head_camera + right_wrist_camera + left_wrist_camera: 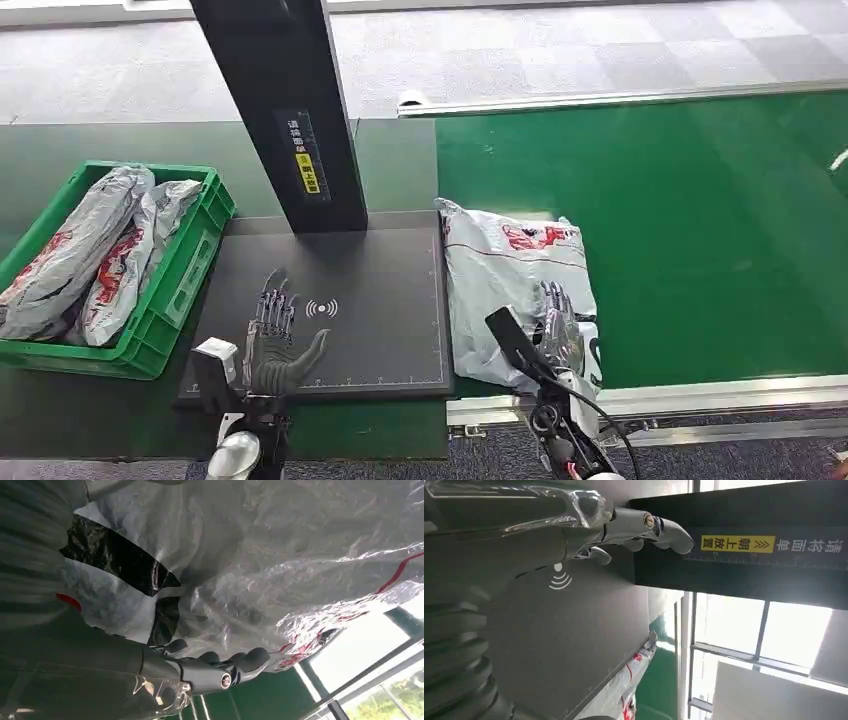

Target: Moved the parcel from conveyor to table for the left to box.

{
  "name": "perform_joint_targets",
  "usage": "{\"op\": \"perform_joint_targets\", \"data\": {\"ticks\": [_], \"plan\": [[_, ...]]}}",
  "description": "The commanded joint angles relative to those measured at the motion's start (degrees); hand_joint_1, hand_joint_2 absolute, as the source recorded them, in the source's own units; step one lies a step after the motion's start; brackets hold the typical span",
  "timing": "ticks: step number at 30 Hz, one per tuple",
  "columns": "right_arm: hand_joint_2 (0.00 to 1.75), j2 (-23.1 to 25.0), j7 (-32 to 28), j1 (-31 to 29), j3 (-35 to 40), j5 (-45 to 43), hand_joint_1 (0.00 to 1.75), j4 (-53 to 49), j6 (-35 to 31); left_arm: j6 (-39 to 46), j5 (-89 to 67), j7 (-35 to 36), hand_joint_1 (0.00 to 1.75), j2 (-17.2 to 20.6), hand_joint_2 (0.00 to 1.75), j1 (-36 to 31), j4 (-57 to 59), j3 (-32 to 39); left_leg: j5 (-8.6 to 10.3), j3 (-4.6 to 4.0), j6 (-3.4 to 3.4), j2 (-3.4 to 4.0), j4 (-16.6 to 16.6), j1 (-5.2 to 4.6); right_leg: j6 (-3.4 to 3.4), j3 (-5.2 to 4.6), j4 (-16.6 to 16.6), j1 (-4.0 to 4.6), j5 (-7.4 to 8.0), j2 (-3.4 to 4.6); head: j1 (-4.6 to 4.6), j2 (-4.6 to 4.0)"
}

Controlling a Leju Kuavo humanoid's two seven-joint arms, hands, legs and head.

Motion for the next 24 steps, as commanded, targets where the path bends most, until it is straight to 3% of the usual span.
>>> {"op": "perform_joint_targets", "data": {"ticks": [1,19,20,21,24], "plan": [[1.75,-1.53,2.2,-4.04,-2.82,-0.38,0.0,7.62,1.63,-0.4,-0.19,0.47,0.0,0.16,1.75,-1.32,2.89,-0.5,0.01,0.05,0.03,-0.03,-0.03,-0.02,-0.03,0.06,-0.02,-0.01,-0.01,-0.1,0.0,0.0],[1.75,-2.39,3.39,-6.55,-5.91,-2.17,0.0,12.25,6.51,-0.63,-0.15,0.4,0.0,0.21,1.75,-2.77,4.71,-1.5,0.02,0.1,0.04,-0.07,-0.04,-0.02,-0.04,0.13,-0.05,0.0,-0.01,-0.16,0.0,0.0],[1.75,-2.39,2.71,-6.5,-6.13,-2.37,1.5,12.07,6.74,-0.6,-0.1,0.36,0.0,0.23,1.75,-2.74,4.73,-1.46,0.02,0.09,0.04,-0.06,-0.03,-0.02,-0.04,0.13,-0.04,-0.01,-0.01,-0.13,0.0,0.0],[1.75,-2.39,2.2,-6.42,-6.34,-2.61,1.75,11.94,6.84,-0.57,-0.06,0.32,0.0,0.24,1.75,-2.71,4.73,-1.42,0.02,0.12,0.05,-0.08,-0.05,-0.02,-0.05,0.16,-0.07,0.0,-0.01,-0.17,-0.02,0.0],[1.75,-2.35,1.33,-6.55,-6.47,-2.54,1.75,11.82,6.71,-0.48,0.05,0.2,0.0,0.3,1.75,-2.57,4.77,-1.32,0.02,0.13,0.05,-0.08,-0.05,-0.02,-0.05,0.18,-0.07,0.01,-0.02,-0.19,0.0,0.0]]}}
